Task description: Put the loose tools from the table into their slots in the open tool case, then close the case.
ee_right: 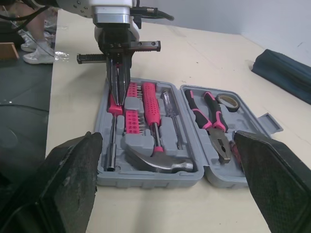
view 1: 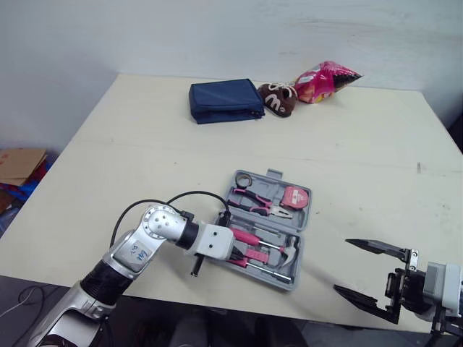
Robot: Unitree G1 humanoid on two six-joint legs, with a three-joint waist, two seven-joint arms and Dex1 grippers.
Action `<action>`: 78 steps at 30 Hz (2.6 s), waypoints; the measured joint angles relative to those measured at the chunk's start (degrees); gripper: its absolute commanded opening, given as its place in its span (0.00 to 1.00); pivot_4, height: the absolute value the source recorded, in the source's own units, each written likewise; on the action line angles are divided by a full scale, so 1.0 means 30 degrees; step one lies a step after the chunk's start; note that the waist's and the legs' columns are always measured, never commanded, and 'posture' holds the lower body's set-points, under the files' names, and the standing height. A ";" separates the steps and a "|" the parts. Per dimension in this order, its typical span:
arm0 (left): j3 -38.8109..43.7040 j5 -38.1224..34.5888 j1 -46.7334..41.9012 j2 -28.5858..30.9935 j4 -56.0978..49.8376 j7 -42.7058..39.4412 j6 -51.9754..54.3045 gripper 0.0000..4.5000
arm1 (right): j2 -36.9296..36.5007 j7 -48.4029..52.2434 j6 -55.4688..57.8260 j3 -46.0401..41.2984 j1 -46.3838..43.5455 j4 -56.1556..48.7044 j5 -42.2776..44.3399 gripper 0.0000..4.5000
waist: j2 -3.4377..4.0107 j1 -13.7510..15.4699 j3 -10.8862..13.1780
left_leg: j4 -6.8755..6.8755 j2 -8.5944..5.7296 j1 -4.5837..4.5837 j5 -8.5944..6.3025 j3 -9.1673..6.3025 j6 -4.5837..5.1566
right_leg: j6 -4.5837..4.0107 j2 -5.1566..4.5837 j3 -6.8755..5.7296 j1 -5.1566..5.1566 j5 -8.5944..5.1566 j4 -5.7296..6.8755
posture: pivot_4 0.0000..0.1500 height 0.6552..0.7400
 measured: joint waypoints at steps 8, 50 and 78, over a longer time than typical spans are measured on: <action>0.1714 -0.2786 0.1625 -0.0444 0.1304 -0.0949 -0.1493 0.01 | 0.0163 -0.0657 0.0088 -0.0031 -0.0085 0.0167 -0.0074 1.00 | 0.0112 -0.0037 0.0034 | -0.0017 0.0089 0.0118 -0.0055 -0.0002 -0.0044 | -0.0072 0.0024 -0.0010 0.0006 -0.0038 -0.0031 | 1.00 1.00; 0.5912 -0.2710 0.0015 -0.2611 0.6412 0.2495 0.2839 0.00 | -0.1500 -0.8225 1.0179 0.7906 -0.8626 0.2481 -0.6744 0.01 | -0.0182 -0.0186 0.0323 | 0.0041 0.0009 -0.0214 0.0041 0.0011 -0.0032 | 0.0058 0.0004 -0.0027 -0.0339 0.0030 0.0067 | 1.00 1.00; 0.9602 -0.5093 0.2113 0.0121 0.1391 0.4392 0.7831 0.61 | -0.2684 -0.8478 1.4817 0.3516 -0.5673 -0.0381 -0.3769 0.67 | -0.0157 -0.0030 0.0375 | 0.0017 0.0019 -0.0256 0.0001 -0.0007 -0.0008 | 0.0049 -0.0029 -0.0033 -0.0349 0.0026 0.0003 | 1.00 1.00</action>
